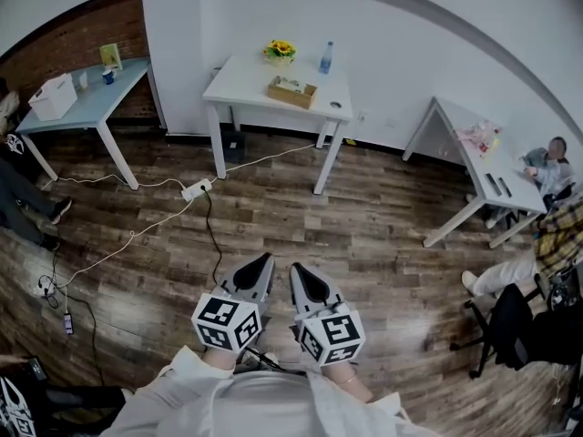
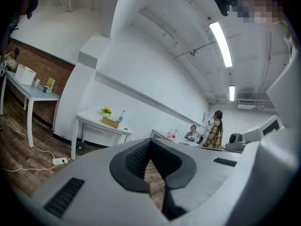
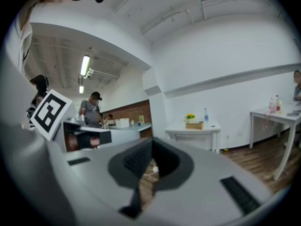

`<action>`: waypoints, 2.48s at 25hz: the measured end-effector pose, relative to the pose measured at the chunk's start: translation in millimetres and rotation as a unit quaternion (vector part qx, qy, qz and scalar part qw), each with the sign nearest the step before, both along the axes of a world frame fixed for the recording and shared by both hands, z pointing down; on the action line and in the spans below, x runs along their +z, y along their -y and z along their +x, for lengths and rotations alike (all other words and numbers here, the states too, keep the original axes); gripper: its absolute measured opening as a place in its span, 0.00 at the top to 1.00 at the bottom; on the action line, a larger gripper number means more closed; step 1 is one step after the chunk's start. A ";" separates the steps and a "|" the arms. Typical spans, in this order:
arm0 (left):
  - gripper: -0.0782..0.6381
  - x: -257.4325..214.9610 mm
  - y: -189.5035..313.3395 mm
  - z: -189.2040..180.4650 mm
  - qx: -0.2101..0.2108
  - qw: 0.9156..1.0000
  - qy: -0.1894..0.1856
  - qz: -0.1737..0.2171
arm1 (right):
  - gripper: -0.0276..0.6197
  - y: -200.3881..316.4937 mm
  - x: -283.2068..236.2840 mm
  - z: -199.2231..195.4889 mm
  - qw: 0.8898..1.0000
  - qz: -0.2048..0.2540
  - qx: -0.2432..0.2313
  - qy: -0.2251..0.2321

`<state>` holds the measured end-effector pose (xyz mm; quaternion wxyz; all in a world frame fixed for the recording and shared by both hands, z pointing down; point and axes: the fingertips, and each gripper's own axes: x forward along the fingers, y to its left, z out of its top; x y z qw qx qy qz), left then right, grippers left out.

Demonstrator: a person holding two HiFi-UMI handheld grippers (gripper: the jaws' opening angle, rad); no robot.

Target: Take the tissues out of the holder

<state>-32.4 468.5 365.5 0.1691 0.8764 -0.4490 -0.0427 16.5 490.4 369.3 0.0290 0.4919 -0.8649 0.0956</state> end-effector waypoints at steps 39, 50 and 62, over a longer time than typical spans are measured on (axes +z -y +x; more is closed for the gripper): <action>0.87 11.1 321.1 -29.8 0.047 0.999 0.004 -0.016 | 0.94 321.3 9.7 -8.6 0.998 -0.008 0.062 -0.002; 0.87 49.7 401.5 -32.7 0.059 0.996 0.002 -0.065 | 0.94 390.7 38.0 0.6 0.995 -0.049 0.089 -0.013; 0.87 30.5 563.2 -15.5 0.030 0.999 0.011 -0.043 | 0.94 557.4 23.1 30.2 0.997 -0.032 0.064 -0.035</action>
